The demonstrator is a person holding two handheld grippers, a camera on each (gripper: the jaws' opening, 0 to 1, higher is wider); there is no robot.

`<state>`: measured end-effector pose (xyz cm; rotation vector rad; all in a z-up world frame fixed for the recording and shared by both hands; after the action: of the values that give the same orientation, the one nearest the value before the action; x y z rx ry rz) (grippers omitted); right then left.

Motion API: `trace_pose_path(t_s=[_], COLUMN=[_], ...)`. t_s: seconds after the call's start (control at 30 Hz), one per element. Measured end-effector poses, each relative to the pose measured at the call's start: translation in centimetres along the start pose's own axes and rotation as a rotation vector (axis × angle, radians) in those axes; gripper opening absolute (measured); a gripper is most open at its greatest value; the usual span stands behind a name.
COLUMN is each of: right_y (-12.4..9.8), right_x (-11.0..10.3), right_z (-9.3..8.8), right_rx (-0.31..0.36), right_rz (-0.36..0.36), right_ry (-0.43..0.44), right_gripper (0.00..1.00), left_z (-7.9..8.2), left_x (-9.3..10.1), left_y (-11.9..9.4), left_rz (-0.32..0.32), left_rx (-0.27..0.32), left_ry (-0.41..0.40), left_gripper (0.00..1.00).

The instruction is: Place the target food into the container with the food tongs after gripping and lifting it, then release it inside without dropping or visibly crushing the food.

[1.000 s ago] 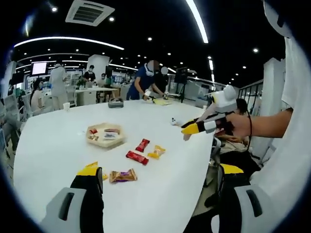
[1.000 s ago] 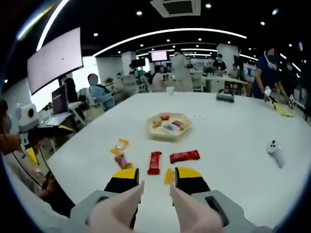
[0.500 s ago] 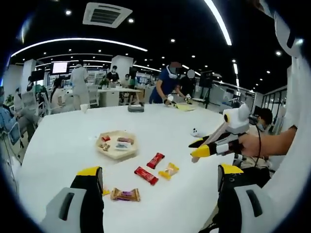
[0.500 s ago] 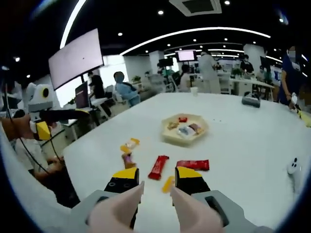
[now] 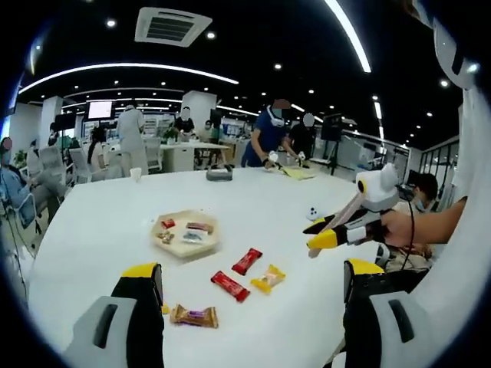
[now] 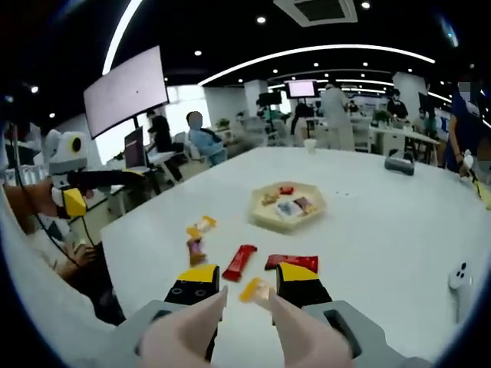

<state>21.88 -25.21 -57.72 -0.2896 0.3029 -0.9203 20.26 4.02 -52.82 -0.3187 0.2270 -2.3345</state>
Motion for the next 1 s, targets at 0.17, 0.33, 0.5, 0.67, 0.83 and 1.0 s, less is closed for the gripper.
trace_pose_path(t_s=[0.17,0.33,0.5,0.67,0.83,1.0], right_y=[0.8,1.8,3.5,5.3,6.9,9.1], right_x=[0.3,-0.4,-1.7,-3.7,-6.0,-8.0], right_z=[0.0,0.6,1.4,2.2,3.4,3.6], right_rx=[0.002,0.010,0.002,0.021,0.023,-0.005], right_rz=[0.006,0.021,0.035,0.064,0.030,0.021], right_ry=[0.005,0.022,0.011,-0.001,0.010,-0.041], right_gripper=[0.29,0.29,0.29,0.29,0.29,0.29], left_z=[-0.1,-0.4,-1.3,-1.4,-1.3,-1.3], left_x=[-0.3,-1.1,-2.9,-4.0,-5.5,-7.5], left_y=[-0.3,-1.6,-3.1,-4.7,-6.1,-7.2], left_rz=[0.009,0.029,0.064,0.052,0.009,-0.019], left_rx=[-0.007,-0.013,-0.033,-0.002,0.016,-0.001], left_ry=[0.009,0.005,-0.037,0.003,-0.027,0.019], left_gripper=[0.98,0.98,0.98,0.98,0.98,0.97])
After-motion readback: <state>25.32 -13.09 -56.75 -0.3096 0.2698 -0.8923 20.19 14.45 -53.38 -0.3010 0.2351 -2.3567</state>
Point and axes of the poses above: the point that each gripper's makers call its tool centre point, and the gripper's own axes: y roughly forward along the fingers, x roughly to its right, z roughly out of its top, the point moved 10 cm from there along -y, roughly backward along the fingers, and after that the axes turned 3 degrees about x, right-handed, at the moved point
